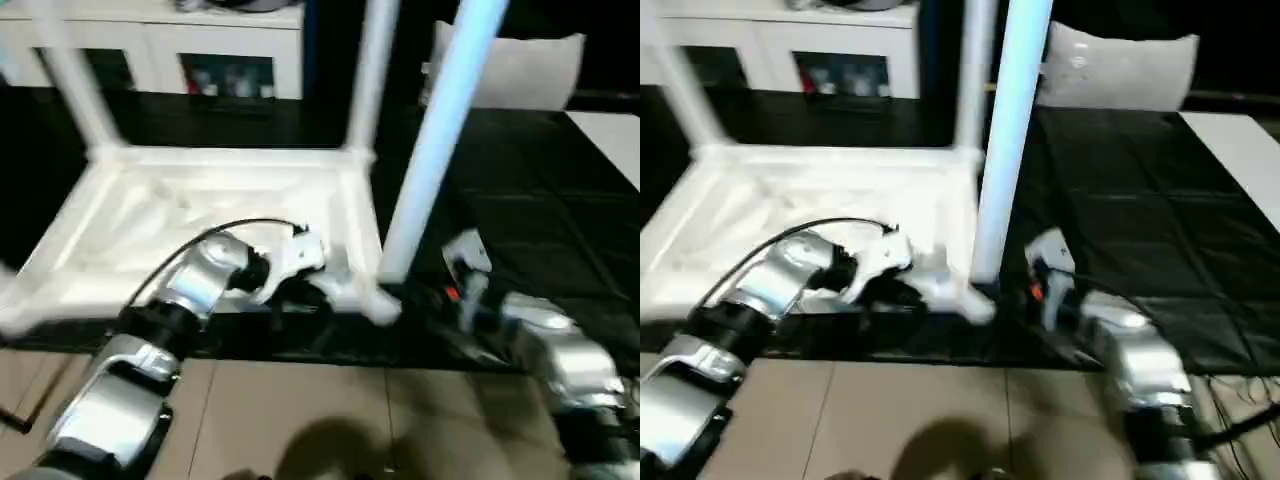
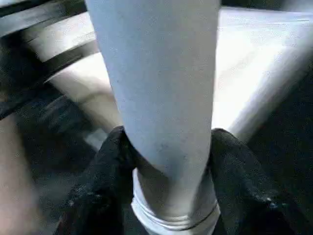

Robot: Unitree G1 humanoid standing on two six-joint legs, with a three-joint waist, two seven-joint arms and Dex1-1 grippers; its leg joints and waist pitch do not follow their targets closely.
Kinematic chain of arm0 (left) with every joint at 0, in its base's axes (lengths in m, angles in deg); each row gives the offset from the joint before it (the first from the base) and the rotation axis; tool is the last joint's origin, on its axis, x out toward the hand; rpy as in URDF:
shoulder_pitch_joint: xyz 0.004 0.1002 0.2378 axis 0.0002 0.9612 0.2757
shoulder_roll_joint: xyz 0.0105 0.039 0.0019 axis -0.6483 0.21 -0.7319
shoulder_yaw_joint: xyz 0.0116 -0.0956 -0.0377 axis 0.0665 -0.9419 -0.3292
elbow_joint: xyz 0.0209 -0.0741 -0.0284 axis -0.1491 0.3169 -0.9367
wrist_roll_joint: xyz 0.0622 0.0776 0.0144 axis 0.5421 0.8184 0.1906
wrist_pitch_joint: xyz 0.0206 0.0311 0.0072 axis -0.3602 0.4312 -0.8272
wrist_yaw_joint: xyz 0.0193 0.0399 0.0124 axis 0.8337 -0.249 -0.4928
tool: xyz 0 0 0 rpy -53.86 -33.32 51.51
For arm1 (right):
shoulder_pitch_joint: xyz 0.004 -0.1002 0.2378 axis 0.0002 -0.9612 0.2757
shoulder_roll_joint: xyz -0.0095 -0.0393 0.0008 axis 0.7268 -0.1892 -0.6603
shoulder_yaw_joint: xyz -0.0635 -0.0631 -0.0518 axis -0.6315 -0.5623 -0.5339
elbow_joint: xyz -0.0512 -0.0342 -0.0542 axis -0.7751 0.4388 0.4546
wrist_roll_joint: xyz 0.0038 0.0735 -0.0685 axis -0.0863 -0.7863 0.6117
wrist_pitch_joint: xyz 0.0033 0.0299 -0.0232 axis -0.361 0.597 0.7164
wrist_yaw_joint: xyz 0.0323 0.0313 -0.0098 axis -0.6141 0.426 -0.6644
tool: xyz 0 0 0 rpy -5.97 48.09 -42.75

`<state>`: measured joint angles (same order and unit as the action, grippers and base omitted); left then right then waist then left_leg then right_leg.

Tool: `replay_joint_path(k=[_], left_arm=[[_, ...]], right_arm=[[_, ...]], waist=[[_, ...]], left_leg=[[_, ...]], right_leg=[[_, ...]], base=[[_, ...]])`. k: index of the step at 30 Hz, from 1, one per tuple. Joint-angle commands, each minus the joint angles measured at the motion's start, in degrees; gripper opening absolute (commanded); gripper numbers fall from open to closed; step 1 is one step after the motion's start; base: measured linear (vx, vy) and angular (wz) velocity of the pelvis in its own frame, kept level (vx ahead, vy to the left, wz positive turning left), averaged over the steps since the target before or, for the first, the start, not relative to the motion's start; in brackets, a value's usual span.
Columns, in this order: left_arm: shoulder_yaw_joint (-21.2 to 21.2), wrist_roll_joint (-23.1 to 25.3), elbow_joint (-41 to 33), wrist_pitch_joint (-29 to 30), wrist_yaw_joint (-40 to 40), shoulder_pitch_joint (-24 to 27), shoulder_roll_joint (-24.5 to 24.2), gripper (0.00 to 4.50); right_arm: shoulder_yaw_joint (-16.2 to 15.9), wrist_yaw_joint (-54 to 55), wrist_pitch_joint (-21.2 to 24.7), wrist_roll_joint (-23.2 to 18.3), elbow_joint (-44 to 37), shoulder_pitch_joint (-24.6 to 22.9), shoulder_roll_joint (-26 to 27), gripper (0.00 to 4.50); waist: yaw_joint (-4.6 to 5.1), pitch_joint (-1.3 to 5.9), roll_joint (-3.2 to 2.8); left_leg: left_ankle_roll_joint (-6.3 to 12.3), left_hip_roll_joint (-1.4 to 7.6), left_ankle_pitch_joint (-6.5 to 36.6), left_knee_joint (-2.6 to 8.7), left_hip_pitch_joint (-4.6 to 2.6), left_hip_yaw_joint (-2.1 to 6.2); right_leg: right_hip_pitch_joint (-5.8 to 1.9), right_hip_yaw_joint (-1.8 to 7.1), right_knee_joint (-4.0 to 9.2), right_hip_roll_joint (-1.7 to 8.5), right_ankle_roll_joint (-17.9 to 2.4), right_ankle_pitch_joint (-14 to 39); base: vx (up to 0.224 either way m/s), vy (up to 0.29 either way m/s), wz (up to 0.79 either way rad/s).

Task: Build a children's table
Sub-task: Rotate leg to tighten

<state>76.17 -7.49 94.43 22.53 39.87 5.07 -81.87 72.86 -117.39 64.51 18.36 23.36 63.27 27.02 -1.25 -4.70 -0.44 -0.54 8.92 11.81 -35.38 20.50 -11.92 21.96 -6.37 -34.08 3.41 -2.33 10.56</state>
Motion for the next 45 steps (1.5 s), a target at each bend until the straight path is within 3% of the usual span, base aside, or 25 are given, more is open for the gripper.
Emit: replay_joint_path(k=[1, 6, 7, 8, 9, 11, 14, 16, 20, 24, 28, 29, 33, 35, 38, 40, 45], left_arm=[[-1.2, -3.4, -2.1, 0.8, -4.6, -2.5, 6.2, 0.0], [-4.4, -3.1, -0.9, 4.2, -15.5, -4.3, 11.2, 0.0], [-4.8, -2.9, -0.9, 4.8, -17.0, -4.5, 12.0, 0.0], [-5.1, -2.5, -0.8, 4.9, -18.7, -4.7, 12.7, 0.0], [-5.0, -2.0, -0.6, 4.8, -19.8, -4.7, 13.2, 0.0], [-4.8, -1.8, -0.6, 4.8, -20.4, -4.7, 13.5, 0.0], [-4.6, -1.4, -1.1, 4.7, -20.7, -4.3, 13.6, 0.0], [-4.4, -1.2, -1.2, 3.9, -20.1, -3.7, 12.9, 0.0], [-3.7, -0.7, -1.2, 1.2, -18.5, -2.5, 11.2, 0.0], [-2.7, -0.7, -1.5, -1.3, -14.8, -1.1, 8.4, 0.0], [-0.4, -0.3, -0.9, -8.4, -7.9, 0.3, 4.2, 0.0], [0.5, -0.3, -0.8, -10.4, -4.6, 0.8, 2.4, 0.0], [1.1, -1.3, -1.3, -12.7, 0.5, 1.4, 0.7, 0.0], [2.8, -0.9, -1.2, -15.3, 5.1, 1.5, -1.9, 0.0], [3.9, -1.0, -0.8, -18.1, 9.3, 1.5, -3.9, 0.0], [4.6, -1.6, -0.4, -20.5, 13.8, 1.3, -5.4, 0.0], [6.4, -1.9, 0.2, -24.7, 21.9, 0.4, -7.7, 0.0]], right_arm=[[-4.3, 5.8, 1.7, 0.7, 2.4, 1.9, 4.8, 1.93], [0.1, 21.7, 0.8, 2.5, 10.9, 8.6, 12.6, 1.93], [0.3, 23.3, 0.2, 3.3, 12.1, 9.5, 13.5, 1.93], [0.3, 24.2, -0.7, 4.0, 13.1, 10.2, 14.2, 2.49], [0.1, 25.3, -1.9, 5.1, 14.0, 10.9, 14.6, 2.63], [-0.1, 26.1, -2.9, 5.8, 14.4, 11.2, 14.8, 2.69], [-0.4, 26.8, -5.0, 6.7, 14.0, 10.8, 14.4, 2.99], [-0.3, 26.0, -6.2, 7.0, 12.8, 9.4, 13.2, 3.15], [0.2, 23.3, -8.0, 6.9, 10.4, 6.4, 10.5, 3.52], [1.5, 16.3, -9.1, 4.3, 5.3, 2.3, 6.5, 3.85], [2.9, 4.5, -7.4, -1.5, 0.1, -1.5, -0.1, 4.2], [2.7, -0.4, -7.7, -2.5, -0.9, -2.5, -3.5, 4.29], [2.6, -5.4, -8.4, -3.0, -0.8, -2.8, -7.2, 4.45], [2.8, -11.2, -7.0, -4.3, -0.2, -2.2, -11.2, 4.45], [1.9, -16.1, -6.2, -5.3, -0.4, -2.2, -14.1, 4.45], [-0.4, -22.3, -8.2, -5.4, -0.3, -2.6, -17.3, 4.45], [-4.5, -33.4, -10.6, -5.8, 0.5, -1.5, -20.4, 4.45]], waist=[[-0.16, 4.05, 0.41], [0.39, 4.74, 0.07], [0.26, 5.09, 0.06], [0.27, 5.2, 0.1], [0.09, 5.48, 0.14], [-0.18, 5.54, 0.06], [-0.56, 5.29, 0.09], [-0.77, 5.16, -0.13], [-0.97, 5.19, -0.16], [-1.16, 5.1, 0.07], [-1.38, 4.94, 0.12], [-1.37, 4.83, 0.13], [-1.49, 4.46, 0.24], [-1.72, 4.63, 0.12], [-2.28, 4.77, 0.04], [-2.62, 4.88, 0.26], [-3.46, 4.78, 0.3]], left_leg=[[0.82, 5.03, 11.6, 4.5, -0.55, 3.67], [2.04, 4.95, 6.3, 4.12, -0.25, 3.21], [2.79, 4.83, 4.2, 3.9, -0.07, 3.11], [3.55, 4.73, 2.6, 3.82, 0.22, 3.08], [6.16, 4.86, -1.0, 3.61, 0.47, 3.04], [8.18, 4.92, -2.2, 3.48, 0.4, 2.94], [9.01, 5.0, -1.2, 3.56, 0.39, 2.87], [8.03, 5.17, 0.8, 3.67, 0.13, 2.85], [7.33, 5.25, 1.6, 3.77, 0.11, 2.93], [7.92, 5.04, 2.5, 3.67, 0.39, 2.83], [8.52, 5.02, 4.3, 3.73, 0.36, 2.94], [8.33, 5.11, 4.5, 3.77, 0.37, 2.94], [7.02, 4.9, 6.5, 3.91, 0.21, 2.83], [6.43, 5.11, 6.8, 3.95, -0.05, 2.89], [7.02, 5.43, 5.2, 3.92, 0.06, 2.87], [7.46, 5.33, 4.5, 3.77, 0.22, 2.76], [7.83, 5.48, 4.8, 3.73, 0.15, 2.61]], right_leg=[[-2.22, 4.14, 5.93, 7.33, -8.3, 24.5], [-2.47, 4.52, 4.5, 7.18, -12.5, 12.9], [-2.67, 4.58, 4.08, 7.15, -13.1, 9.5], [-2.84, 4.58, 3.77, 7.05, -13.4, 7.1], [-2.84, 4.51, 2.87, 6.95, -14.4, 0.3], [-2.73, 4.45, 2.56, 7.0, -14.9, -2.3], [-2.72, 4.37, 2.89, 7.04, -14.7, -0.6], [-2.6, 4.38, 3.37, 7.05, -14.0, 2.5], [-2.74, 4.44, 3.31, 7.0, -13.8, 2.6], [-3.0, 4.55, 3.48, 7.09, -13.2, 3.5], [-3.08, 4.36, 4.22, 6.92, -11.5, 7.8], [-2.92, 4.36, 4.25, 6.91, -11.2, 8.8], [-2.71, 4.27, 4.97, 6.85, -9.7, 14.6], [-2.59, 4.29, 4.91, 6.8, -9.7, 15.0], [-2.59, 4.28, 4.21, 6.8, -10.7, 10.9], [-2.7, 4.23, 3.92, 6.87, -11.1, 9.6], [-2.39, 4.18, 4.02, 6.93, -10.7, 11.3]], base=[[0.0, 0.0, 0.0], [0.0, 0.0, 0.0], [0.0, 0.0, 0.0], [0.0, 0.0, 0.0], [0.0, 0.0, 0.0], [0.0, 0.0, 0.0], [0.0, 0.0, 0.0], [0.0, 0.0, 0.0], [0.0, 0.0, 0.0], [0.0, 0.0, 0.0], [0.0, 0.0, 0.0], [0.0, 0.0, 0.0], [0.0, 0.0, 0.0], [0.0, 0.0, 0.0], [0.0, 0.0, 0.0], [0.0, 0.0, 0.0], [0.0, 0.0, 0.0]])
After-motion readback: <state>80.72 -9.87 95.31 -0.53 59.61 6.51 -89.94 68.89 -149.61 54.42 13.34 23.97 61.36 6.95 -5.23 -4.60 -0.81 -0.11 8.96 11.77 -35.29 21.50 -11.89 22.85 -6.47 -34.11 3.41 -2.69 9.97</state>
